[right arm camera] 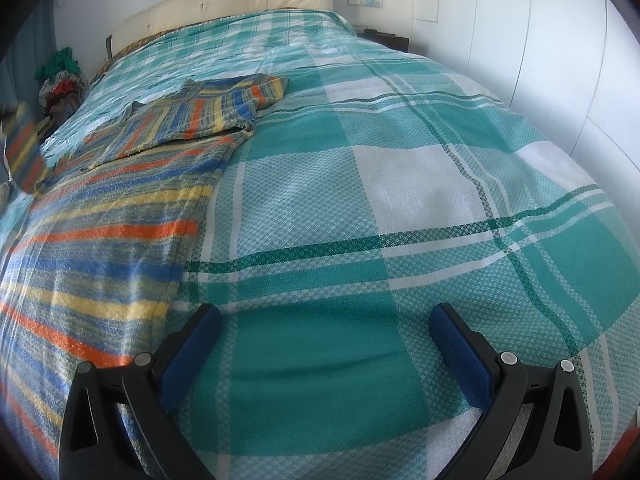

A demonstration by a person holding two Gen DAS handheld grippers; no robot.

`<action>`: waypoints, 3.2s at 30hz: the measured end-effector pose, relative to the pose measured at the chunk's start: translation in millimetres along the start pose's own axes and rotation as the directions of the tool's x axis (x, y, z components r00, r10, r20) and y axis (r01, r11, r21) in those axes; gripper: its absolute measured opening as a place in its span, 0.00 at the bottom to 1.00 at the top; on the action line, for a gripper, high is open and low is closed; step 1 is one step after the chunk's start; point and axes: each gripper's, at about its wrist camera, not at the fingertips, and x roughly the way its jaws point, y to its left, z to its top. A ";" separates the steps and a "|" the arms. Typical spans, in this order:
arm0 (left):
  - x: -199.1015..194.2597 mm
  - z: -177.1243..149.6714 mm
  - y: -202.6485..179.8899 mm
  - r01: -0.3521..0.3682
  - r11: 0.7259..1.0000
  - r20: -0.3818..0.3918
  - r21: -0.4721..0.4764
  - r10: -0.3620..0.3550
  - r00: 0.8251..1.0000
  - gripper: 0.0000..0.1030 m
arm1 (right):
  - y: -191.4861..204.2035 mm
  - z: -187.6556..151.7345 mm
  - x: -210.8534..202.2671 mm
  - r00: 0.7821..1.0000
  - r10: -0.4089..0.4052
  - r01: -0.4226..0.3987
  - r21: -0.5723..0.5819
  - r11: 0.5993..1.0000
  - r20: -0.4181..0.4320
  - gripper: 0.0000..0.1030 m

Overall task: Fold small clothes
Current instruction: 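Move the left gripper to the sweater hem and grasp it, then grasp the hem corner with the right gripper while the left gripper holds the hem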

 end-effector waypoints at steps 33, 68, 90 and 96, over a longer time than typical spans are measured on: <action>113.5 -68.4 84.6 -0.100 0.960 -0.217 -0.263 0.042 0.975 0.67 | 0.1 -0.8 1.4 1.000 -0.001 0.001 -0.007 1.000 0.003 1.00; 54.7 -151.3 8.1 -0.212 0.974 -0.169 0.074 0.222 0.960 0.61 | -0.7 -0.4 1.7 1.000 0.001 -0.001 -0.013 1.000 0.000 1.00; -80.2 -315.4 -49.3 -0.277 0.916 -0.329 0.291 0.368 0.870 0.85 | 59.1 -40.5 -78.9 0.909 0.021 -0.198 -0.389 0.900 -0.416 0.95; -86.5 -305.3 -44.2 -0.368 0.880 -0.268 0.300 0.448 0.853 0.85 | 45.8 -24.9 -101.4 0.938 0.144 -0.227 -0.243 0.943 -0.315 0.95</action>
